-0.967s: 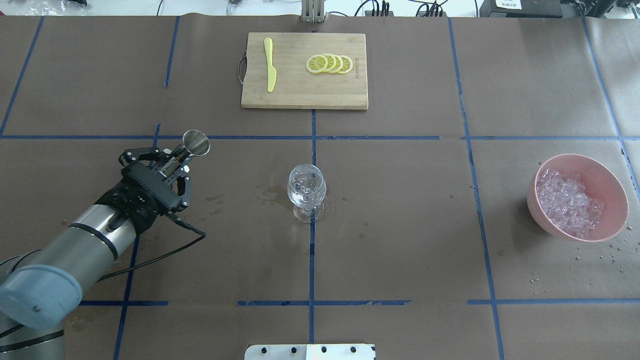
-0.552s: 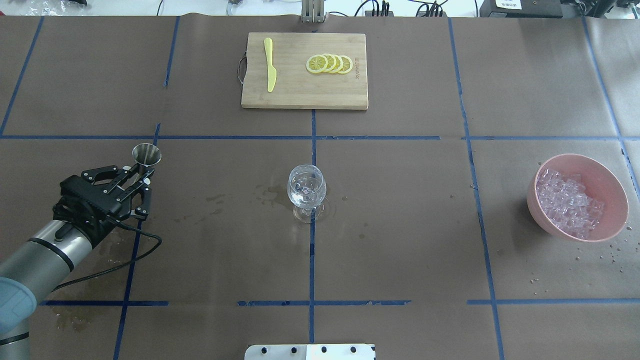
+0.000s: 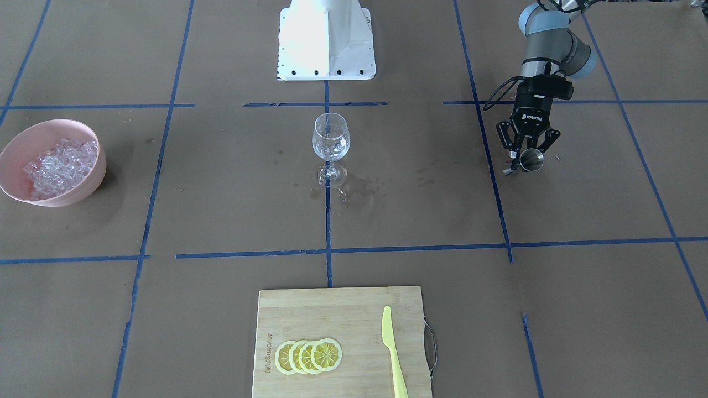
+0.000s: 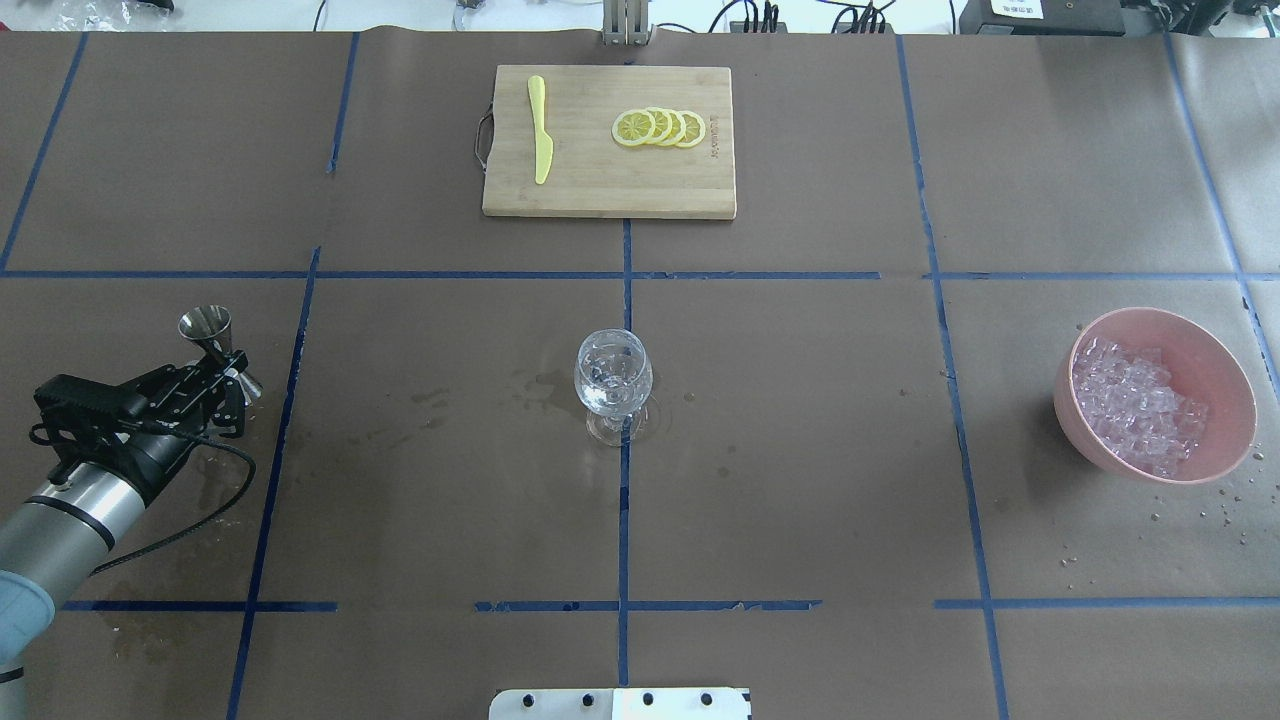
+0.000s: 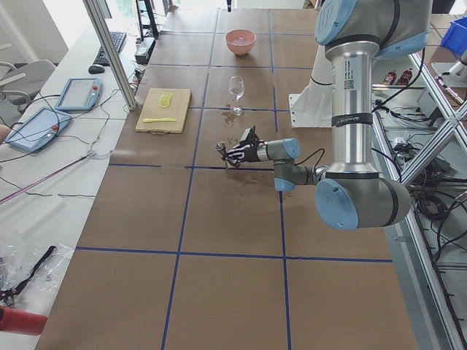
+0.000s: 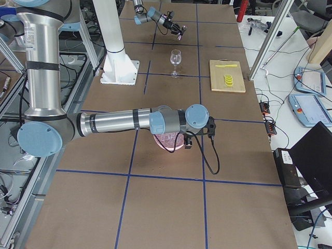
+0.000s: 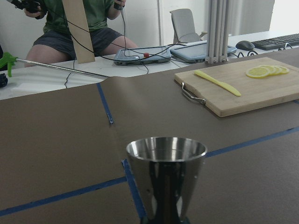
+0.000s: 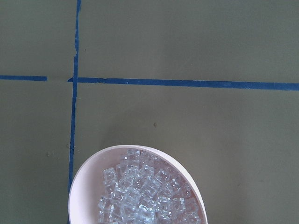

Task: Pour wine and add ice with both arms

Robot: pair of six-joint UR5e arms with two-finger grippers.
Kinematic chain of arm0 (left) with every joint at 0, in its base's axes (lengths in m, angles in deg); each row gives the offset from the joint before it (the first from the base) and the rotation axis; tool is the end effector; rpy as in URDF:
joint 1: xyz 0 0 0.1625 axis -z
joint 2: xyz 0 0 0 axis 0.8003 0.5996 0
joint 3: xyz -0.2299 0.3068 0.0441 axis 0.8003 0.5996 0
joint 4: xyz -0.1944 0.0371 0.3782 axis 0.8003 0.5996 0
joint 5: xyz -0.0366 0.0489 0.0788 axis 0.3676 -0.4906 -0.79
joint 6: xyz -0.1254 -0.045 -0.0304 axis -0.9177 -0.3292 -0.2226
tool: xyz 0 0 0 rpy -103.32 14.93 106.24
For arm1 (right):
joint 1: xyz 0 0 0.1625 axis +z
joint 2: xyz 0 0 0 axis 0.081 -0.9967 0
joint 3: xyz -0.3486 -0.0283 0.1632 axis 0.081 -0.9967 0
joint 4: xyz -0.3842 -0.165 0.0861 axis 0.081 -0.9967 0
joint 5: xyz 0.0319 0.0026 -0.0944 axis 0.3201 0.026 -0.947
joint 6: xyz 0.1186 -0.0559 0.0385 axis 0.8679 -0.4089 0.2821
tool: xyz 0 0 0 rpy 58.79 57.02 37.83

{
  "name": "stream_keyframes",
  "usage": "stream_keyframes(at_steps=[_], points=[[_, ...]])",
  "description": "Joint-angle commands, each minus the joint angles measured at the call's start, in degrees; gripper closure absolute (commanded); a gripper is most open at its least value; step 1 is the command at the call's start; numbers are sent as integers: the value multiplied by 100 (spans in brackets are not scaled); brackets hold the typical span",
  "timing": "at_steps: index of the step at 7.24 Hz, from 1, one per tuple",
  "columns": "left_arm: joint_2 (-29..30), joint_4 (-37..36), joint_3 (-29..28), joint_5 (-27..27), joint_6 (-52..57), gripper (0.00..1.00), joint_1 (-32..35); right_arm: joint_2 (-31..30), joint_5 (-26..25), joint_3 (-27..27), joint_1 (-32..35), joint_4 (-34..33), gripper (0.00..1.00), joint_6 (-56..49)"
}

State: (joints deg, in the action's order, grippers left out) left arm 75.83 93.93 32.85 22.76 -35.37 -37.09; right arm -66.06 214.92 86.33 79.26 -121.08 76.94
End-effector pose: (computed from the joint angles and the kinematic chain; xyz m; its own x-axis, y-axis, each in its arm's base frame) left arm 0.3893 -0.3531 0.4911 0.6900 0.2067 -0.6936 0.5702 0.4350 0.6969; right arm -0.0423 -0.4999 0.5386 0.4405 -0.0528 0.8962 0.0535 0.9980 0.0325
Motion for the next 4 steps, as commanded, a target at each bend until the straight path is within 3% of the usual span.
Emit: stream_keyframes(at_steps=[1,4], points=[[-13,0,-258,-273,-873,100,-147,2,0,5,-6,0,0,0],[-13,0,-312,-493,-930,100,-341,2,0,-3,-6,0,0,0]])
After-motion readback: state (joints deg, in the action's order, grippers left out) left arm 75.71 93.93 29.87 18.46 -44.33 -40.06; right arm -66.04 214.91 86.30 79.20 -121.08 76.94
